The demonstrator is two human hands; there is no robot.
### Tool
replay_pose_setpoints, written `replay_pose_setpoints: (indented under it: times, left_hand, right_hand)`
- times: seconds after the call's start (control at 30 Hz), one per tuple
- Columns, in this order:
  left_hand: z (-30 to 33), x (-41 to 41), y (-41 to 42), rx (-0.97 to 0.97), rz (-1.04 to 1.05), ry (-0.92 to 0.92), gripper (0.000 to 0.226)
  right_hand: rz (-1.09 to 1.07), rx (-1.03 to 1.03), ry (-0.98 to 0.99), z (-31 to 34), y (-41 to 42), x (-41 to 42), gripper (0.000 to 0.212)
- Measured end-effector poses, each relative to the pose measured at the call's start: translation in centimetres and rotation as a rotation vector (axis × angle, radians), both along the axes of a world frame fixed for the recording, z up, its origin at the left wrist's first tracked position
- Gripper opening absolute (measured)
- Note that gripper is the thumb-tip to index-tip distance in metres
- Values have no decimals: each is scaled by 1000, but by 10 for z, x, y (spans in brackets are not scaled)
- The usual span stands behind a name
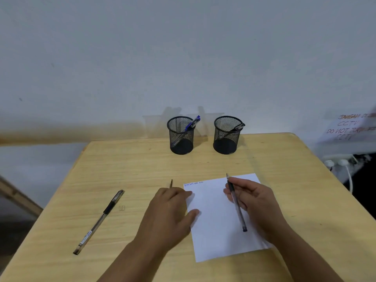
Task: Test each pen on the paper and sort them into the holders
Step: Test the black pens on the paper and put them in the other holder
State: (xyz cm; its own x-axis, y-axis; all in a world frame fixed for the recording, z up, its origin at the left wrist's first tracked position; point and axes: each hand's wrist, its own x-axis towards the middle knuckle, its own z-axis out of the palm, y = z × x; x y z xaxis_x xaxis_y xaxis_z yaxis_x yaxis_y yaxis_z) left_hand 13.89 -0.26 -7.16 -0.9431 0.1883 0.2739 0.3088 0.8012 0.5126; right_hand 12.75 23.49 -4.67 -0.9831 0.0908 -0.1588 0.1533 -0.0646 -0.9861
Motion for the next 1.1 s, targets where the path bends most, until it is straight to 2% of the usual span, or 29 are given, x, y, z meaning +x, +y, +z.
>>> replay_pose_setpoints:
  times: [0.1, 0.23, 0.37, 0.57, 0.8, 1.1]
  left_hand:
    - [-4, -1, 2, -59, -29, -8, 51]
    - [-7, 0, 3, -88, -7, -7, 48]
    - [-7, -1, 3, -90, -1, -17, 49]
    - [-6, -3, 3, -91, 8, -40, 53]
    - [-5, -4, 3, -102, 6, -53, 53]
    - [-9, -7, 1, -112, 9, -58, 53]
  right_hand:
    - [2, 0, 28, -2, 4, -3, 37]
    - [-86, -23, 69, -3, -1, -9, 34]
    - [-186, 142, 143, 0, -18, -22, 12]
    - [-142, 294, 188, -1, -39, -40, 13]
    - [-129, 584, 235, -17, -46, -48, 9]
    - [-123, 654, 158, -20, -48, -51, 8]
